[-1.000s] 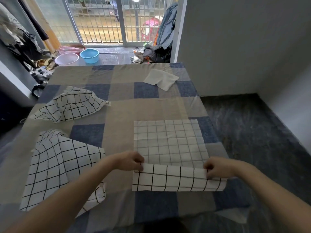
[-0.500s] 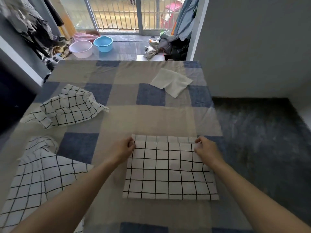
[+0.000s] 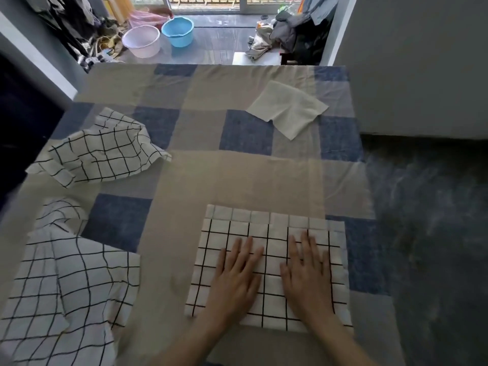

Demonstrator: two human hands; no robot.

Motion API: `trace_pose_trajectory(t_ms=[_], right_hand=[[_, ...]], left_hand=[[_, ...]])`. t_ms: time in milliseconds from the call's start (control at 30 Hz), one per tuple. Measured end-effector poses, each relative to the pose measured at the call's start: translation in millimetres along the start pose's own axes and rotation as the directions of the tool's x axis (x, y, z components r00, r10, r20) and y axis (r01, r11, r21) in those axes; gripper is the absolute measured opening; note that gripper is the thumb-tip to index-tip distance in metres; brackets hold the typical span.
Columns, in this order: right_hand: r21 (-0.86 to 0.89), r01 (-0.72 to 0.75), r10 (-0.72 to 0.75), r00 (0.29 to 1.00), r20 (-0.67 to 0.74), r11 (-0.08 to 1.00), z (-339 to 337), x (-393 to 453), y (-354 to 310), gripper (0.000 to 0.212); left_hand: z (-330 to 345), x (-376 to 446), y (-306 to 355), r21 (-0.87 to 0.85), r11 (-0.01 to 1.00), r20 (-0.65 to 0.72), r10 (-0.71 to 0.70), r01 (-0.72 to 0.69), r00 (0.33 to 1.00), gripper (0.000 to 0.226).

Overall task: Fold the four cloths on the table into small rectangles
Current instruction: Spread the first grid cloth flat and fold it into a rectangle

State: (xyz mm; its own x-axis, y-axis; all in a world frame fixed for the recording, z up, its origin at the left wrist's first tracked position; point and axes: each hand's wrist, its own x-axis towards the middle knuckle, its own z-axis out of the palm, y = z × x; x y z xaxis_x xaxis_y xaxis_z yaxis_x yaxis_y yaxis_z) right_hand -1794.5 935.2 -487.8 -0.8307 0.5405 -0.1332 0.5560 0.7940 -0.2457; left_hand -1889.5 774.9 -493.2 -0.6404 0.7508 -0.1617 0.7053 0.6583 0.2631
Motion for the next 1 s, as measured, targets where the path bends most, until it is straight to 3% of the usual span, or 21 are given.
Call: trace_pose_trajectory(t_ms=[767,867,933,1000], right_hand=[[-0.043,-0.009,0.008,1.0,-0.015,0.999,-5.7,31.4,32.5,0.07],[-0.088,-0.096,0.094,0.995,-0.021,0.992,-12.3,27.3,58.5,0.069],[-0.083,-0.221,0.214,0.974,-0.077,0.972,-20.0,25.6,67.3,0.07],[-0.041,-0.232,0.224,0.964,-0.145,0.972,-29.8,23.9,58.0,0.068]], left_hand=[[-9.3,34.4,-2.7,0.079,0.996,0.01,-0.045,0.044,0.999,0.062],[-8.2,31.5,-1.5,0.098,0.994,0.02,-0.047,0.044,0.999,0.067],[-8.3,30.5,-0.5,0.11,0.993,0.016,-0.042,0.04,0.999,0.07],[-8.1,30.8,1.1,0.113,0.993,0.008,-0.042,0.041,0.999,0.072]])
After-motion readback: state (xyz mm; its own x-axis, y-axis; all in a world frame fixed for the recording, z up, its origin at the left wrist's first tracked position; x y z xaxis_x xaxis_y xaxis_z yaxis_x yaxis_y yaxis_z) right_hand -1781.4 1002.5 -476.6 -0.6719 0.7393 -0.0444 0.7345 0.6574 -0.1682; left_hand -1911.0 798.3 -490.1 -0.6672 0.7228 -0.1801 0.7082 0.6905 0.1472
